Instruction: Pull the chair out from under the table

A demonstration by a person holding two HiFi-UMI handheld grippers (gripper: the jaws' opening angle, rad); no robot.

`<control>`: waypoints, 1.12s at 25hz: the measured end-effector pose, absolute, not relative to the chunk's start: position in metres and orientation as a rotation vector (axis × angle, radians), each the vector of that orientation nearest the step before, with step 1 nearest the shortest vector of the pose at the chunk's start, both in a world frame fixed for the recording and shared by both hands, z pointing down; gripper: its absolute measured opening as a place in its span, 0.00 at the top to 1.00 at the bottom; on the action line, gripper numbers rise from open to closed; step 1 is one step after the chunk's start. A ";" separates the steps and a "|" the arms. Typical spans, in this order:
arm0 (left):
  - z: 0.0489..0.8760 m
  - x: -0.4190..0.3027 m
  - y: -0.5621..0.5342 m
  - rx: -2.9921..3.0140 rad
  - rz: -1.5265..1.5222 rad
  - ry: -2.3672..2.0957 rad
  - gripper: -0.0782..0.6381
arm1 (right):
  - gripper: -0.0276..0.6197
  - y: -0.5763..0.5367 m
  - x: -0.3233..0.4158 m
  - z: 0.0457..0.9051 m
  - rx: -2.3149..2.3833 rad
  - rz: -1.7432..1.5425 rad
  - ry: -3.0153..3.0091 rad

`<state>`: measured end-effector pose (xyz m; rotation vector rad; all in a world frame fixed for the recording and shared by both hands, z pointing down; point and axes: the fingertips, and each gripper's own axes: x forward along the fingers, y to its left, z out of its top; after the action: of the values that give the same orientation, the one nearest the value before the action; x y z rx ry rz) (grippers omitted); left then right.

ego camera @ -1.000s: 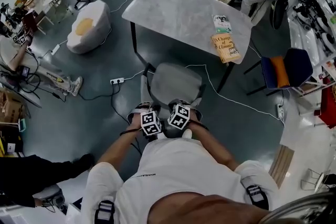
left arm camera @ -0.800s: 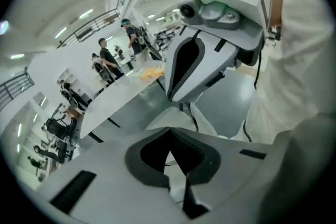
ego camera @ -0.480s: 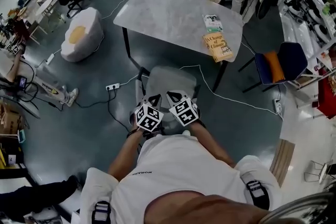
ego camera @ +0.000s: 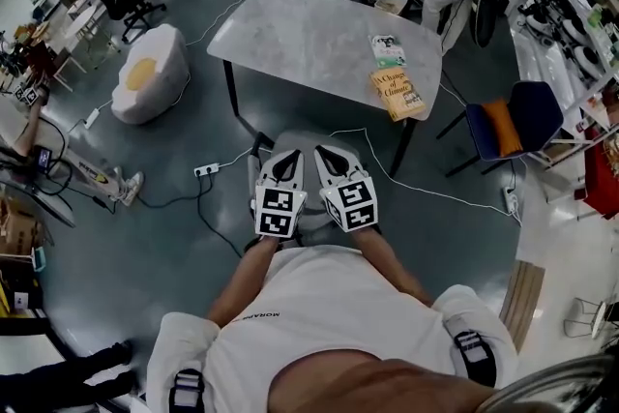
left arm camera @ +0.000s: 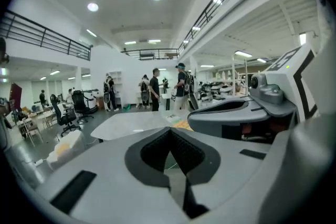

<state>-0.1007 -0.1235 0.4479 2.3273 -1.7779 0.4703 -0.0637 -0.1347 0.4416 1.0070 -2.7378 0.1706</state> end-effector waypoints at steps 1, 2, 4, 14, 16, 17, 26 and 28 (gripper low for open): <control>0.438 -0.099 -0.124 2.326 0.424 -1.795 0.89 | 0.94 -0.135 -0.061 0.433 1.028 0.171 -2.758; 0.429 -0.098 -0.124 2.325 0.379 -1.812 0.89 | 0.94 -0.135 -0.059 0.424 1.047 0.171 -2.778; 0.410 -0.097 -0.124 2.322 0.291 -1.851 0.89 | 0.94 -0.135 -0.054 0.407 1.086 0.165 -2.814; 0.354 -0.085 -0.110 2.326 0.048 -2.004 0.89 | 0.94 -0.123 -0.033 0.361 1.209 0.111 -2.907; 0.347 -0.086 -0.105 2.326 0.032 -2.023 0.89 | 0.94 -0.119 -0.031 0.354 1.217 0.102 -2.917; 0.346 -0.086 -0.104 2.326 0.027 -2.021 0.89 | 0.94 -0.118 -0.031 0.352 1.221 0.098 -2.921; 0.338 -0.082 -0.100 2.339 -0.002 -2.037 0.89 | 0.94 -0.112 -0.026 0.345 1.235 0.092 -2.943; 0.339 -0.084 -0.098 2.333 -0.008 -2.043 0.89 | 0.94 -0.113 -0.026 0.344 1.238 0.092 -2.942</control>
<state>-0.0841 -0.0980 0.3385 2.3327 -2.0433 -0.0077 -0.0256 -0.1126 0.3443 1.2378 -2.9424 0.0920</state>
